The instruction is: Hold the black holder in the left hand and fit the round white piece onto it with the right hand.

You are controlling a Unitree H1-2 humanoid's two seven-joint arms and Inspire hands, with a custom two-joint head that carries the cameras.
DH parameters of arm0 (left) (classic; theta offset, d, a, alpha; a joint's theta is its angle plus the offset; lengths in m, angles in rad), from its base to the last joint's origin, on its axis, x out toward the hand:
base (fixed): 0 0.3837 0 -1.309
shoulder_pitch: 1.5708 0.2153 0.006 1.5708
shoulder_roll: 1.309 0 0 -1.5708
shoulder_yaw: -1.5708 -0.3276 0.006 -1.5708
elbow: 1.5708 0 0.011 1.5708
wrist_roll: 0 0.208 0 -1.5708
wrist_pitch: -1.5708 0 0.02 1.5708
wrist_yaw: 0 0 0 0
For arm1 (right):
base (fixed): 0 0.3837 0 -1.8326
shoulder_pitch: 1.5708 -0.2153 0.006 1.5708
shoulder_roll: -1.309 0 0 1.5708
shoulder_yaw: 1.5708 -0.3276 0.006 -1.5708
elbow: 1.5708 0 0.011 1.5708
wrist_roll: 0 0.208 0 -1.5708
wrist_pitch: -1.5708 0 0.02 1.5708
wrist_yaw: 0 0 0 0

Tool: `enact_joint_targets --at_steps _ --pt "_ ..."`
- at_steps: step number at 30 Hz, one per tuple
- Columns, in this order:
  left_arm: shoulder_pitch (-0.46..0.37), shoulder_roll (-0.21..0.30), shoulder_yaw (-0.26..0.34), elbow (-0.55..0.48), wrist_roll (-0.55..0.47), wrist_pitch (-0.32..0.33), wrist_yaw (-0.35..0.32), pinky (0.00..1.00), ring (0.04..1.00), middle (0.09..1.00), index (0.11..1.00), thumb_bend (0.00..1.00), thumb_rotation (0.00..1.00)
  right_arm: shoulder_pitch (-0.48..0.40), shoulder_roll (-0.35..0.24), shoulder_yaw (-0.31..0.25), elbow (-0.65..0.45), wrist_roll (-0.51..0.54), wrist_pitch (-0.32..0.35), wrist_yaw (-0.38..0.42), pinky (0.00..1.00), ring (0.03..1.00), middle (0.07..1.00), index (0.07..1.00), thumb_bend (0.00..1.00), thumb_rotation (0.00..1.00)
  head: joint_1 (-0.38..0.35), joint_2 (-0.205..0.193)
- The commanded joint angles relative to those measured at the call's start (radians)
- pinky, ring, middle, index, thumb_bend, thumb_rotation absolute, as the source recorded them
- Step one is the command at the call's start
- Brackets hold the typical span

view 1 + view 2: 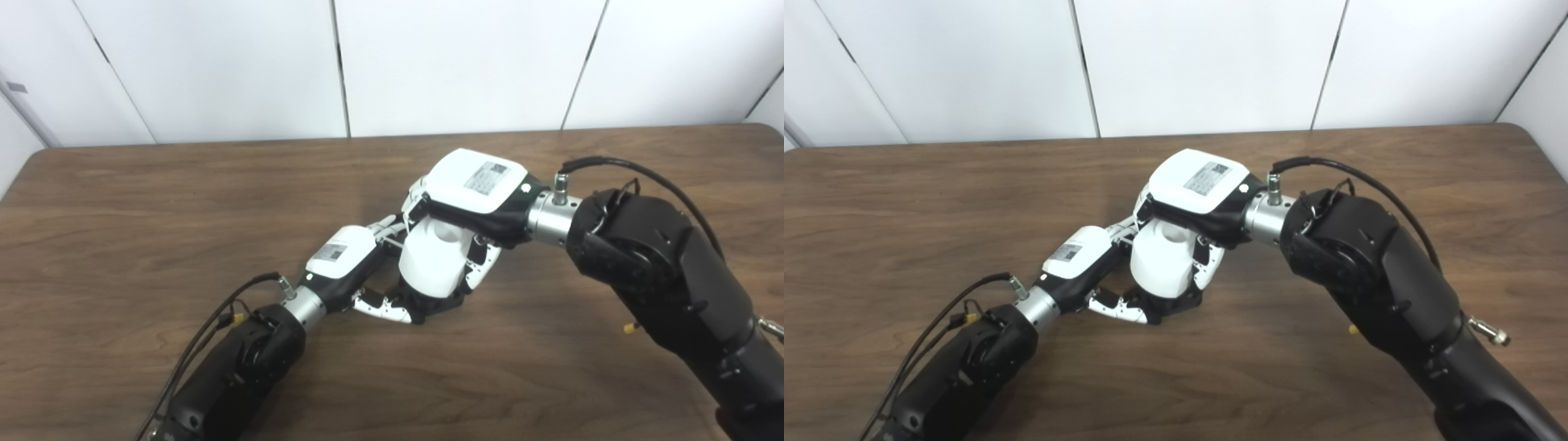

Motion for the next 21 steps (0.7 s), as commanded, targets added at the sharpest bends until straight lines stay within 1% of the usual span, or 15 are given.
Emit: enact_joint_targets --at_steps 1,6,15,21 --pt "0.027 0.006 -0.046 0.035 0.058 0.056 -0.095 0.92 0.982 0.933 0.487 0.52 0.07 -0.052 0.003 -0.006 -0.003 -0.002 -0.029 -0.006 0.79 0.806 0.744 0.479 0.53 0.14 0.003 0.002" --pt "0.026 0.003 -0.047 0.036 0.047 0.062 -0.099 0.92 0.981 0.934 0.486 0.52 0.07 -0.057 -0.004 0.011 0.009 -0.009 -0.051 0.01 0.8 0.809 0.755 0.479 0.53 0.15 0.006 0.004" --pt "0.028 0.007 -0.051 0.024 0.042 0.062 -0.099 0.92 0.981 0.933 0.486 0.52 0.07 -0.059 0.001 0.018 0.025 -0.009 -0.071 0.025 0.79 0.798 0.755 0.48 0.53 0.14 0.011 0.007" --pt "0.03 0.008 -0.052 0.019 0.043 0.064 -0.099 0.91 0.975 0.927 0.486 0.52 0.07 -0.052 0.006 0.016 0.054 -0.007 -0.1 0.004 0.77 0.788 0.742 0.479 0.53 0.14 0.014 0.01"
